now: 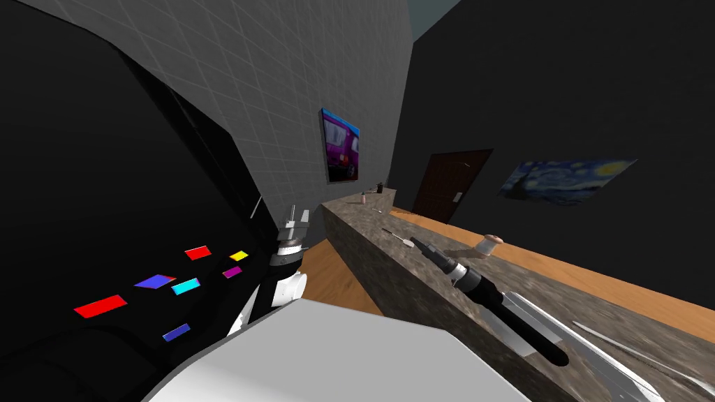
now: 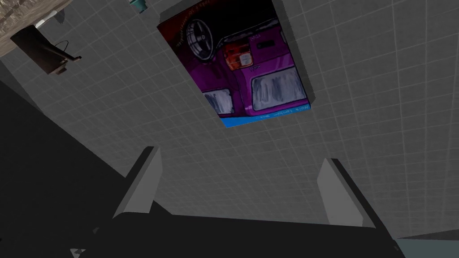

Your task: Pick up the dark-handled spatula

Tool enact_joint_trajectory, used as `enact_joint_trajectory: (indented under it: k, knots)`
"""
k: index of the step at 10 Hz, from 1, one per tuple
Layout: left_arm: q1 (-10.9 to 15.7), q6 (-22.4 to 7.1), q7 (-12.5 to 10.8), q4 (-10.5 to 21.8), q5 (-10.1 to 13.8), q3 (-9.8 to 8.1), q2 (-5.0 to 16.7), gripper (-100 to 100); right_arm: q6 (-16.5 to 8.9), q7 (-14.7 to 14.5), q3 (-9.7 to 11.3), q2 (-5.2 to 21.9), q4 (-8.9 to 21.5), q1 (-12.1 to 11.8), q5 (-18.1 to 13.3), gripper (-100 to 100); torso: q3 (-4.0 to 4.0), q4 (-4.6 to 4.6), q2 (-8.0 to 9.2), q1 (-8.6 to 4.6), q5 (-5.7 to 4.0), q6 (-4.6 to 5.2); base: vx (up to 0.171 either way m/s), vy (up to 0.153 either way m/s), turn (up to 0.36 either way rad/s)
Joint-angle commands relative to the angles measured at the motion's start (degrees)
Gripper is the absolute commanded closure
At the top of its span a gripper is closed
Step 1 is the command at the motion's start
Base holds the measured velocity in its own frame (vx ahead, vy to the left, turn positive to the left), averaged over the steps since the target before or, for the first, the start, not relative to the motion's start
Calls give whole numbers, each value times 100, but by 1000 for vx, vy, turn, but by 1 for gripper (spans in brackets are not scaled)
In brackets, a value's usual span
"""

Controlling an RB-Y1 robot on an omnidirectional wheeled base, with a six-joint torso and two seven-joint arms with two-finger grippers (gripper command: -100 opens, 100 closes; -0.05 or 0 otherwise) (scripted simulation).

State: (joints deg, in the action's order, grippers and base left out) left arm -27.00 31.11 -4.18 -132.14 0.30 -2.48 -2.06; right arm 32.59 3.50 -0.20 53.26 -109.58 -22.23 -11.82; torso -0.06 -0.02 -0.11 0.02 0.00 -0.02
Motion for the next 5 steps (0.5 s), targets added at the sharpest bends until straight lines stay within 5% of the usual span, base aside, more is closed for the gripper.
enact_joint_trajectory:
  k: [1, 5]
  knots:
    - [0, 0, 0, 0, 0, 0, 0, 0, 2, 37, 40, 286, 142, 28, -35, -100, 0, 0, 0, 0, 0, 0, 18, 3, 94]
    - [0, 0, 0, 0, 0, 0, 0, 0, -72, 122, 219, 984, 512, -24, -202, -100, -3, -1, -4, 1, 0, 2, 27, 5, 144]
